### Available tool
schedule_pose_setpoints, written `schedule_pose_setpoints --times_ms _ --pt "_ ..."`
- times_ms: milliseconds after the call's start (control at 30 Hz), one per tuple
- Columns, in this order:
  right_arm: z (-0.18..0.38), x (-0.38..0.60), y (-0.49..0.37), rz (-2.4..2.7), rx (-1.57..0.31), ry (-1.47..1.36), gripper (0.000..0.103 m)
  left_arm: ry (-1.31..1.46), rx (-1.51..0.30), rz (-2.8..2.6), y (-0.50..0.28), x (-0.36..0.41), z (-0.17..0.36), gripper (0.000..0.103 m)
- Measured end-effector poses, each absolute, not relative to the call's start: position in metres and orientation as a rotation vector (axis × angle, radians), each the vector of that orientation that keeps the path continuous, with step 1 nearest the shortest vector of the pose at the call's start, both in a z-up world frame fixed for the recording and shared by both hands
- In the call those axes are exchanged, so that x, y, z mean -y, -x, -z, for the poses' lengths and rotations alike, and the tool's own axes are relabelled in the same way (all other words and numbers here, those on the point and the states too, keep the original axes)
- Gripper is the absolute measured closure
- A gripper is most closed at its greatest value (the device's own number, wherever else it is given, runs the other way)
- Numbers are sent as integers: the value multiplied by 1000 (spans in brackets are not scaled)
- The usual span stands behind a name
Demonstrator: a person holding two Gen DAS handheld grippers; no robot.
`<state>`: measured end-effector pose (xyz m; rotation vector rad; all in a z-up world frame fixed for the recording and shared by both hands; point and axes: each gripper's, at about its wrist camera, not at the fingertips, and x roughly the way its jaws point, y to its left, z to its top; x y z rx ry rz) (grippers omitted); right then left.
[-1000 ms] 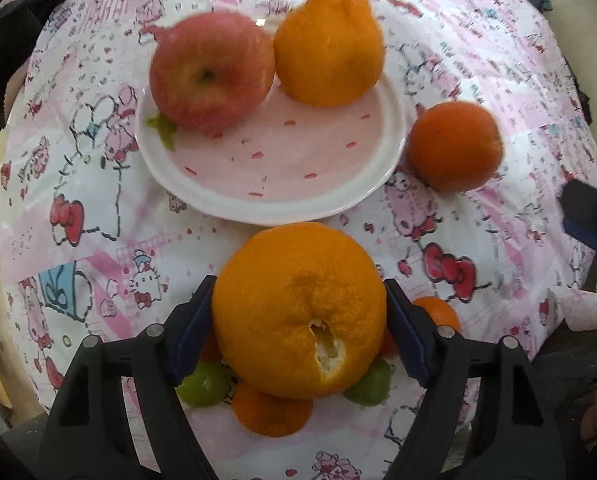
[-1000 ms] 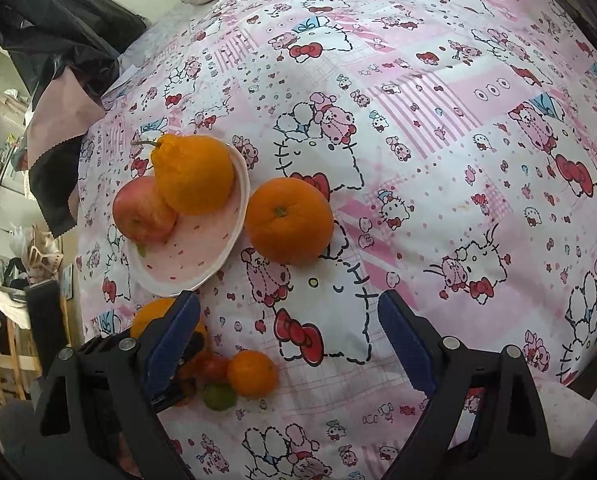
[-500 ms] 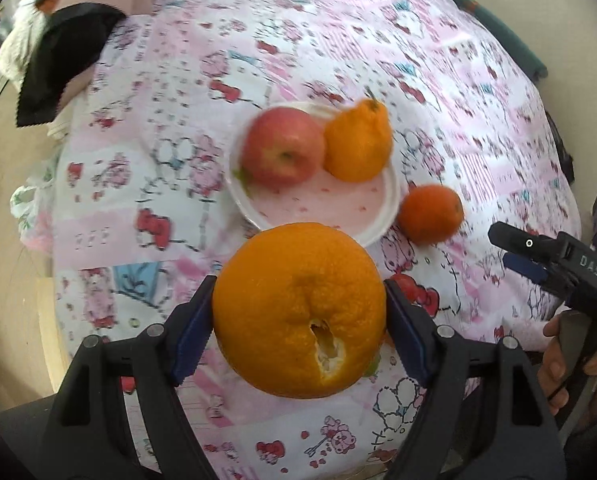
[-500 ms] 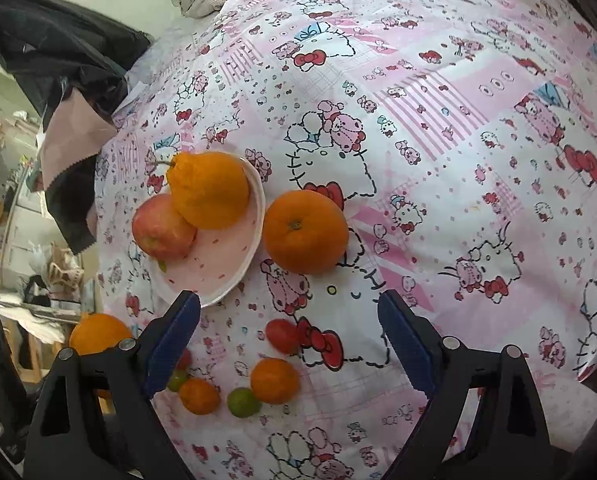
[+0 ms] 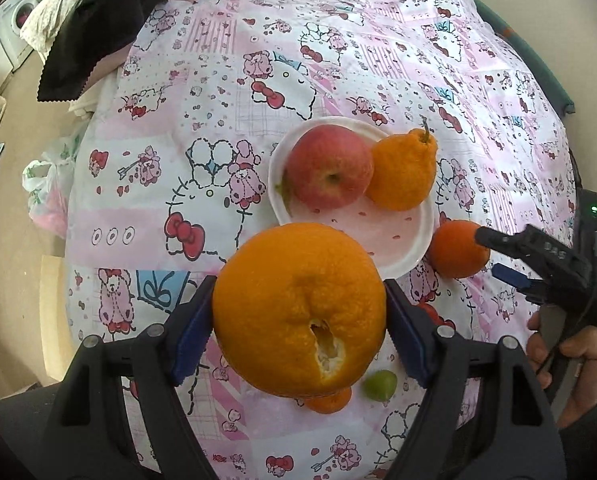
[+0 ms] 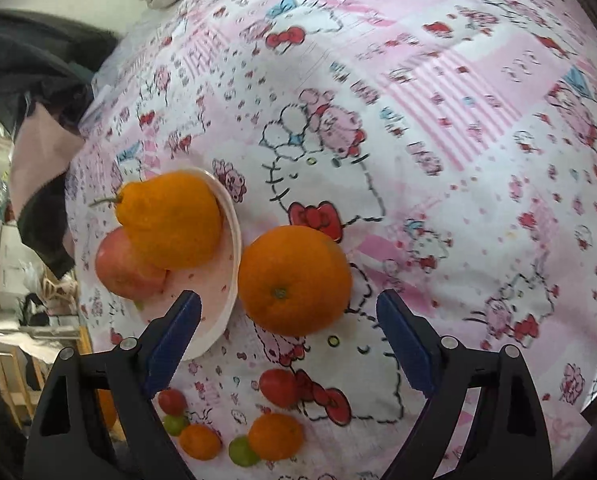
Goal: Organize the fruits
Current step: 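Grasp a mandarin with the right tool while the left tool holds the navel orange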
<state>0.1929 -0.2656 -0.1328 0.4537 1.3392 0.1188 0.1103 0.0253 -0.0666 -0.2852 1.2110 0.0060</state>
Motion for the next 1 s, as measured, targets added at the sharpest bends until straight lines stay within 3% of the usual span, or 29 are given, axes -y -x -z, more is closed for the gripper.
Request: schedule_pose_setpoints --times_ms 100,233,500,1000 --pt "144 256 -199 -104 -1367 -401 13 285 -1218 -12 -112 -27 70 27" --pt "160 252 -205 -85 -1411 -372 24 299 -1228 -19 -114 -29 73 27" --pt "162 245 -205 -122 -1405 -337 29 295 -1223 -11 -114 -26 75 27" --pt "92 263 -171 -174 -1239 -453 30 295 -1184 -55 -105 -41 73 27"
